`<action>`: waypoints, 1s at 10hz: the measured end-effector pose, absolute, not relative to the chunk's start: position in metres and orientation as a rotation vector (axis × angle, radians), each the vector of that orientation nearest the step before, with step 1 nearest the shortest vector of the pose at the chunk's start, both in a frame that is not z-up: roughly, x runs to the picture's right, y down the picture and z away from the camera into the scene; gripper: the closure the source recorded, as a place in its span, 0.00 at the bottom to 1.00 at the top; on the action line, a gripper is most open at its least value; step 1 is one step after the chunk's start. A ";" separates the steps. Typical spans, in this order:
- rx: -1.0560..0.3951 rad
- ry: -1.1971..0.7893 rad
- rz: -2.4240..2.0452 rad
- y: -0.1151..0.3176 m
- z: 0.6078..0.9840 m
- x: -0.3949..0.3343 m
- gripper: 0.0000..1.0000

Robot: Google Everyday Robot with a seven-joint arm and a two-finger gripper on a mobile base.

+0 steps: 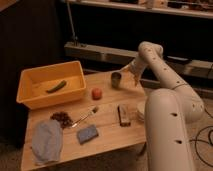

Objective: Stack cups into tray

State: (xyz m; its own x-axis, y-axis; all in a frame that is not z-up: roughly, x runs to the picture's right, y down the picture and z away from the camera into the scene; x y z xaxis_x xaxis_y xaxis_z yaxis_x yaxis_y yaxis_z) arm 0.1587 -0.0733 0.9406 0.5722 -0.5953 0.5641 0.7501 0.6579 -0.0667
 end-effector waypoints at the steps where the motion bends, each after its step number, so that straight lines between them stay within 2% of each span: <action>1: -0.313 -0.538 -0.802 -0.072 0.941 0.158 0.20; 6: -0.225 -0.568 -0.744 -0.073 0.947 0.136 0.20; 10: -0.242 -0.598 -0.750 -0.067 0.959 0.115 0.20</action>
